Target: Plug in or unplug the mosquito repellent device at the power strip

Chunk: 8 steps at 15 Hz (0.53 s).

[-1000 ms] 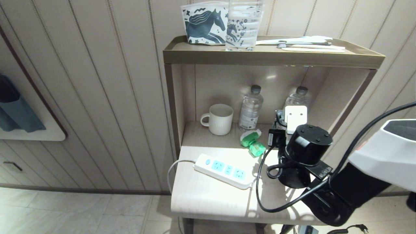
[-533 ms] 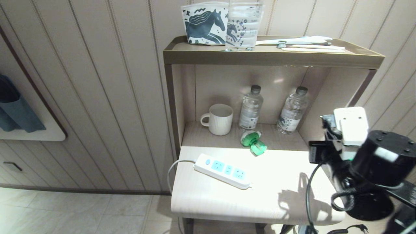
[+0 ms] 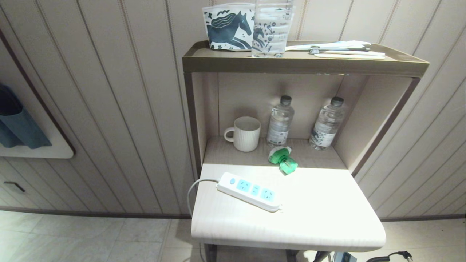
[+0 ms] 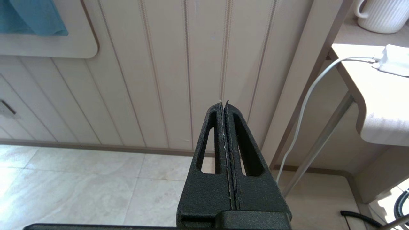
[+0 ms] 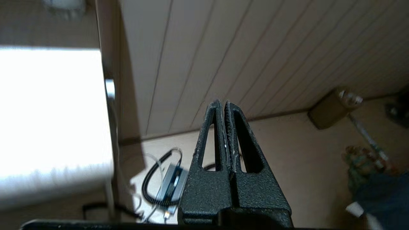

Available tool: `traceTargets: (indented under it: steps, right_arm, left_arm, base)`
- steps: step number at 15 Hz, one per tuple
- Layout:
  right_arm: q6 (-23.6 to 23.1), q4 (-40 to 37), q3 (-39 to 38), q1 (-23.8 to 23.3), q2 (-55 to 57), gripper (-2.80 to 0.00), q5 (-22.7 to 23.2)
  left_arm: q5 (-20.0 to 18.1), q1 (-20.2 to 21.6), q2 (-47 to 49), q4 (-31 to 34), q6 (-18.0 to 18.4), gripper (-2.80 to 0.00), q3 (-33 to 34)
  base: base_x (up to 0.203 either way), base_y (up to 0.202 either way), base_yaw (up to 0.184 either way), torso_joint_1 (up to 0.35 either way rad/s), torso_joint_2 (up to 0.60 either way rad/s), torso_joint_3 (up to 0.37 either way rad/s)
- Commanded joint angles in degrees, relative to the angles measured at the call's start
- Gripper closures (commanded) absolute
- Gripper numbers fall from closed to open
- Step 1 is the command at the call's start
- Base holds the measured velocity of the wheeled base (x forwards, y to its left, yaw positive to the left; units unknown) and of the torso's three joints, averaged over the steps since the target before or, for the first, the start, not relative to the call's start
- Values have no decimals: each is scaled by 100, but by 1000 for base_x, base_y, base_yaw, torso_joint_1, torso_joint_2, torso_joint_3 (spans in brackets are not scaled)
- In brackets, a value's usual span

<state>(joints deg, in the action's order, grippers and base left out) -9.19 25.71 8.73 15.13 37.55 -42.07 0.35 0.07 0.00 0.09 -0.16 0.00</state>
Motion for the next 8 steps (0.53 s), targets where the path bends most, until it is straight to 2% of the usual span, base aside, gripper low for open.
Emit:
traceTargets:
  steps: [1, 2, 4, 5, 8]
  right_arm:
    - [583, -1636, -464, -691, -1984, 0, 816]
    - [856, -1866, -622, -932, -2167, 0, 1381]
    - [818, -2009, -716, -1465, -2391, 0, 2923]
    - [810, -2060, -771, -1667, -2472, 0, 3488]
    - [797, -2315, -832, -1655, -3211, 0, 3934]
  left_arm:
    - [6, 1, 9, 0, -2, 0, 0]
    - [9, 1, 9, 0, -2, 0, 0]
    - [0, 1, 9, 0, -2, 0, 0]
    - [1, 1, 9, 0, -2, 0, 0]
    - [6, 1, 9, 0, -2, 0, 0]
  base:
    - [0, 0, 0, 0, 0, 0]
    - [0, 0, 0, 0, 0, 0]
    - [0, 0, 0, 0, 0, 0]
    - [0, 0, 0, 0, 0, 0]
    - [0, 0, 0, 0, 0, 0]
